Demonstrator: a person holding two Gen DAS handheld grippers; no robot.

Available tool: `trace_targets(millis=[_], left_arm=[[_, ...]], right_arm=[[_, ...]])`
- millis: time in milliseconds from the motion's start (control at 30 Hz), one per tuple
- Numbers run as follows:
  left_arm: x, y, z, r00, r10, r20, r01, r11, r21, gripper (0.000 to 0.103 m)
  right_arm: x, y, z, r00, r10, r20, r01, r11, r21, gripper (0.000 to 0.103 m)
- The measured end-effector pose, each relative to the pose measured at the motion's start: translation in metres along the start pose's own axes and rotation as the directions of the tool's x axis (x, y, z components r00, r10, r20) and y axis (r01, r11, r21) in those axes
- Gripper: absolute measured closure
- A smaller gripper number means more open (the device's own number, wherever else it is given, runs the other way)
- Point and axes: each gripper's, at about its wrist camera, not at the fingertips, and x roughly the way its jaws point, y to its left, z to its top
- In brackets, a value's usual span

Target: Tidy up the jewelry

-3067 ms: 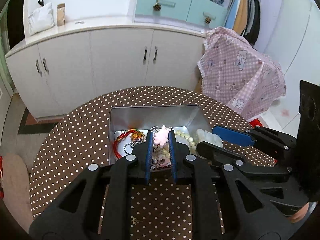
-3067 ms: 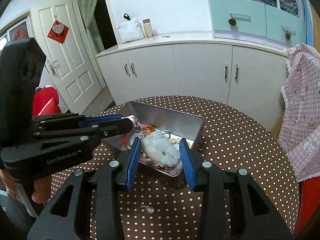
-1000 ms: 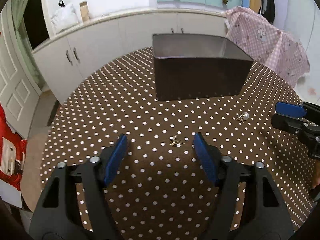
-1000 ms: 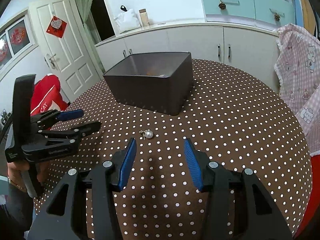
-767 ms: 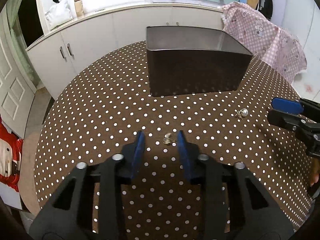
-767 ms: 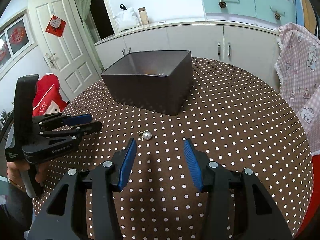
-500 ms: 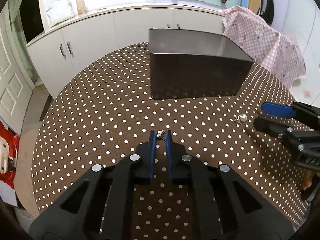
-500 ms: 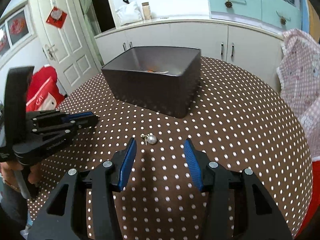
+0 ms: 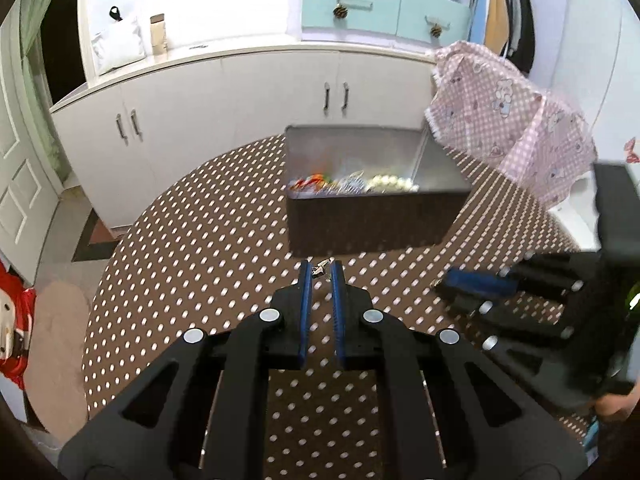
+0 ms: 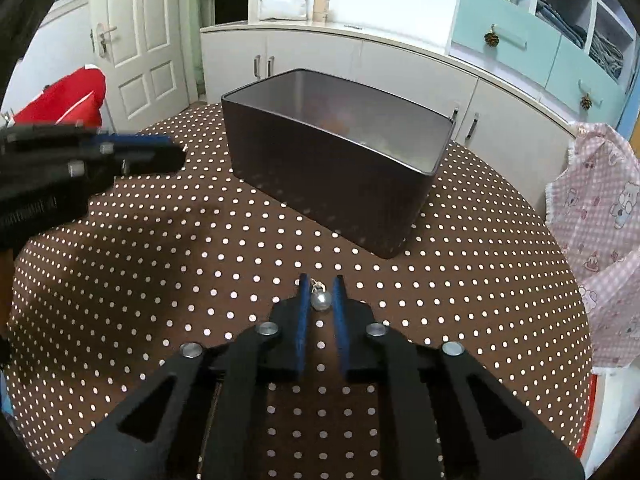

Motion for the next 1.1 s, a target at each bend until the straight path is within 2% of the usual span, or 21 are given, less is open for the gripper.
trace_targets(millis=[200, 433, 600, 700, 800, 933, 1100], left_arm=[[-0.008, -0.005, 0.027, 0.995, -0.098, 0.033, 0.099, 0.995, -0.030, 0.093], [-0.008, -0.012, 0.053, 0.990, -0.118, 0.075, 0.122, 0.991, -0.050, 0.093], [0.017, -0.013, 0.070, 0.991, -0.128, 0.035, 0.131, 0.988, -0.080, 0.093], [0.033, -0.010, 0.075, 0.988, -0.156, -0.007, 0.155, 0.982, -0.106, 0.093], [0.048, -0.009, 0.078, 0.982, -0.180, -0.051, 0.172, 0.977, -0.128, 0.093], [0.054, -0.011, 0.076, 0.976, -0.208, -0.069, 0.197, 0.971, -0.134, 0.092], [0.057, -0.015, 0.074, 0.980, -0.182, -0.076, 0.172, 0.977, -0.123, 0.092]], right_arm=[[-0.017, -0.022, 0.005, 0.997, 0.066, 0.046, -0.069, 0.995, 0.071, 0.094], [-0.048, -0.047, 0.030, 0.983, 0.078, 0.163, -0.101, 0.985, 0.136, 0.094], [-0.048, -0.055, 0.059, 0.973, 0.085, 0.214, -0.124, 0.977, 0.176, 0.094], [-0.036, -0.058, 0.068, 0.974, 0.097, 0.203, -0.136, 0.973, 0.185, 0.094], [-0.023, -0.057, 0.071, 0.978, 0.102, 0.184, -0.137, 0.972, 0.190, 0.094], [-0.016, -0.057, 0.072, 0.977, 0.114, 0.180, -0.151, 0.967, 0.207, 0.094], [-0.015, -0.062, 0.069, 0.975, 0.125, 0.183, -0.166, 0.959, 0.228, 0.093]])
